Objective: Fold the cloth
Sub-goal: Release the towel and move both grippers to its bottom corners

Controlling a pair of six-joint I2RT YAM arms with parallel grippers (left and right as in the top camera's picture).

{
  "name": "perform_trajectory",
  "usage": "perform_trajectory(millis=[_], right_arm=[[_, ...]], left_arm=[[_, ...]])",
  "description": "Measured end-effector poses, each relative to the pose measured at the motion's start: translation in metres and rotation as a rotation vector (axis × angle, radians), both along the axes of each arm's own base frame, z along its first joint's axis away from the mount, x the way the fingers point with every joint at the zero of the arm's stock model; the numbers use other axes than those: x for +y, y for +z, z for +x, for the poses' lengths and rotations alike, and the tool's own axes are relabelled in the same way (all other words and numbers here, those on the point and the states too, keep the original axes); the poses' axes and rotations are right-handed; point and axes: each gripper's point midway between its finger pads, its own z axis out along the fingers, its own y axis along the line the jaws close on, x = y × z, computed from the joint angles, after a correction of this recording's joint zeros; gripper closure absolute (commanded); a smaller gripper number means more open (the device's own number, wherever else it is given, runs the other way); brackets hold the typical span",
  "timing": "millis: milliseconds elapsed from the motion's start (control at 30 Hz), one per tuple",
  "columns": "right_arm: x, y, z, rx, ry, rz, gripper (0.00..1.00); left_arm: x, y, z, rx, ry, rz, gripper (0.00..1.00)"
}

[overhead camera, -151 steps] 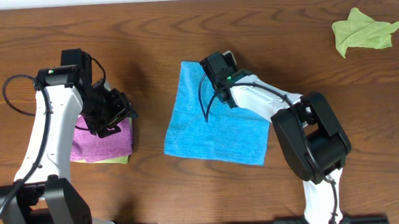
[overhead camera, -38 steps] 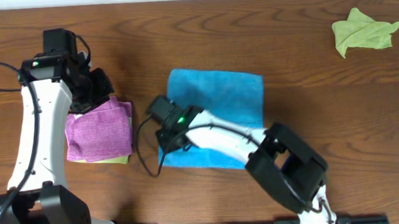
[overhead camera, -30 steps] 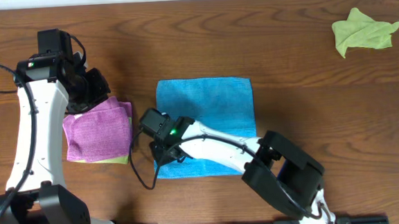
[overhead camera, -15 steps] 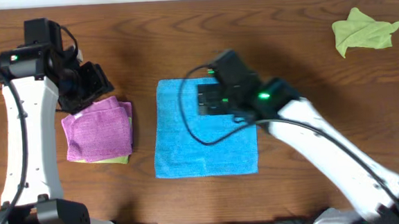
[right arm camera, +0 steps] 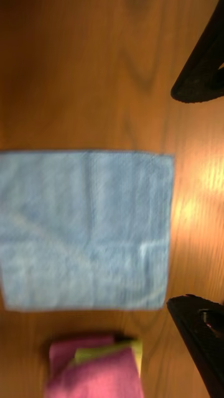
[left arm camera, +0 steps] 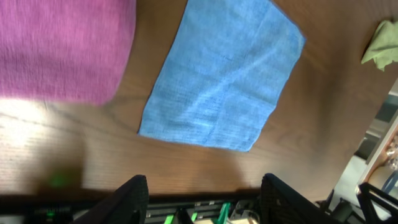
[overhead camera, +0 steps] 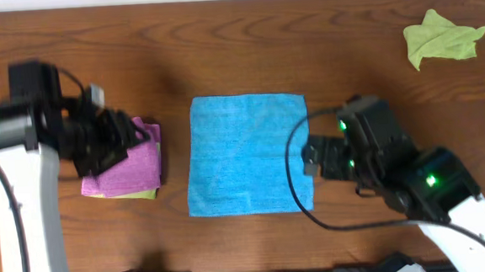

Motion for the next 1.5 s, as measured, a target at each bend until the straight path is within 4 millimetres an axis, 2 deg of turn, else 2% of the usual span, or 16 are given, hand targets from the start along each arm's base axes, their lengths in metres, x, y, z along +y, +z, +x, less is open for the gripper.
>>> perform_trajectory(millis=[133, 300, 533, 800, 967, 1200, 1400, 1500], right_arm=[[-0.012, -0.034, -0.022, 0.042, -0.039, 0.018, 0.01], [-0.012, -0.062, -0.034, 0.052, -0.072, 0.095, 0.02], [0.005, -0.107, -0.042, 0.116, -0.102, 0.224, 0.03], [0.016, -0.136, -0.041, 0.145, -0.158, 0.323, 0.05], [0.024, -0.149, -0.038, 0.146, -0.187, 0.391, 0.05], [0.028, -0.16, -0.035, 0.181, -0.217, 0.411, 0.05], [0.024, -0.169, -0.034, 0.22, -0.264, 0.404, 0.05], [0.024, -0.169, -0.034, 0.223, -0.266, 0.402, 0.05]], left_arm=[[-0.004, -0.021, -0.027, 0.005, 0.046, -0.017, 0.36], [-0.01, -0.066, -0.05, 0.101, 0.094, -0.053, 0.39], [-0.022, -0.118, -0.06, 0.178, 0.159, -0.146, 0.4], [-0.023, -0.145, -0.058, 0.201, 0.239, -0.171, 0.39], [-0.019, -0.157, -0.06, 0.214, 0.257, -0.095, 0.39], [-0.032, -0.165, -0.055, 0.196, 0.229, 0.016, 0.36], [-0.043, -0.172, -0.054, 0.188, 0.245, 0.068, 0.31], [-0.042, -0.191, -0.064, 0.229, 0.284, 0.073, 0.31]])
